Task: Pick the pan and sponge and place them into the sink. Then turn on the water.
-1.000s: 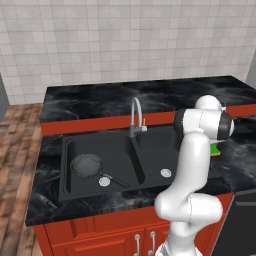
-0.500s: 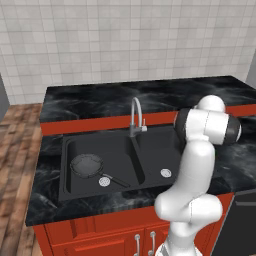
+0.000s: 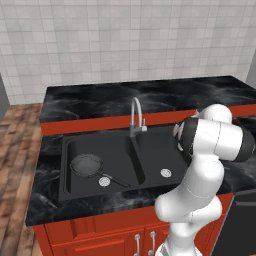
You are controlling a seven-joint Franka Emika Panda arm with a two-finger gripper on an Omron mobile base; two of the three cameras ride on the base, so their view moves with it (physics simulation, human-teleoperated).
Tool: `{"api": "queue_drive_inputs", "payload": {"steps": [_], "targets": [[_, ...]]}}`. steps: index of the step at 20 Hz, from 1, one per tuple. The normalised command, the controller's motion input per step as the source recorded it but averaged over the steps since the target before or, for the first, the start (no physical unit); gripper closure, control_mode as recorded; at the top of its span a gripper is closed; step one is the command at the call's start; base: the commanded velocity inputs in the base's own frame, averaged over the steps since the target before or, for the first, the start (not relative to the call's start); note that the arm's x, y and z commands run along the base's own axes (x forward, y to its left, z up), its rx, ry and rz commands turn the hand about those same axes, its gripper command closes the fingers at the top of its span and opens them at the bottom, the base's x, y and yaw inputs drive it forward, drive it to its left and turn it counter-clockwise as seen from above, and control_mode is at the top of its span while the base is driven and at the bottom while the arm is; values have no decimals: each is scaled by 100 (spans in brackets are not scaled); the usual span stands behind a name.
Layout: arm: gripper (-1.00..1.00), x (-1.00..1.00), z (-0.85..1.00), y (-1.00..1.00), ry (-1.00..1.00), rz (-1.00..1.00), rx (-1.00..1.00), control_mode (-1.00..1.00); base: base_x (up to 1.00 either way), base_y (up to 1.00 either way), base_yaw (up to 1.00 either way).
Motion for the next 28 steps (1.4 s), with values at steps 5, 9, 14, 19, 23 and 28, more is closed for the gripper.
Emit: {"api": "queue_drive_inputs", "payload": {"steps": [5, 9, 14, 19, 23, 28], "targets": [[100, -2, 0, 69, -5, 0, -7, -100, 0, 0, 0], [100, 0, 7, 62, -4, 0, -5, -100, 0, 0, 0], [100, 1, 19, 49, -3, 0, -1, -100, 0, 0, 0], [100, 3, 20, 47, 0, 0, 0, -100, 0, 0, 0], [100, 1, 10, 53, 0, 0, 0, -100, 0, 0, 0], [100, 2, 0, 61, 0, 0, 0, -100, 0, 0, 0]]}}
